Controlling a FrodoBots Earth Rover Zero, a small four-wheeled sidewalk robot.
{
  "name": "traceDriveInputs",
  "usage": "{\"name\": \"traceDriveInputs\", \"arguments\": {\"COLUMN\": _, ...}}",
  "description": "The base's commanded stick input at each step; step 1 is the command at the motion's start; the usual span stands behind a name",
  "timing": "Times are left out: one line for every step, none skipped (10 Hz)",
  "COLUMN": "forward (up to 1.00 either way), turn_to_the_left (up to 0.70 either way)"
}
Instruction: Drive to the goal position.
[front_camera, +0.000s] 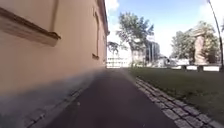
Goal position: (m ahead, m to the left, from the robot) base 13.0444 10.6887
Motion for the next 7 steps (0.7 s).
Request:
{"name": "traceDriveInputs", "arguments": {"forward": 1.00, "turn_to_the_left": -0.24}}
{"name": "traceDriveInputs", "arguments": {"forward": 1.00, "turn_to_the_left": -0.32}}
{"name": "traceDriveInputs", "arguments": {"forward": 1.00, "turn_to_the_left": -0.38}}
{"name": "traceDriveInputs", "arguments": {"forward": 1.00, "turn_to_the_left": -0.09}}
{"name": "traceDriveInputs", "arguments": {"forward": 1.00, "turn_to_the_left": 0.00}}
{"name": "traceDriveInputs", "arguments": {"forward": 1.00, "turn_to_the_left": 0.00}}
{"name": "traceDriveInputs", "arguments": {"forward": 1.00, "turn_to_the_left": 0.00}}
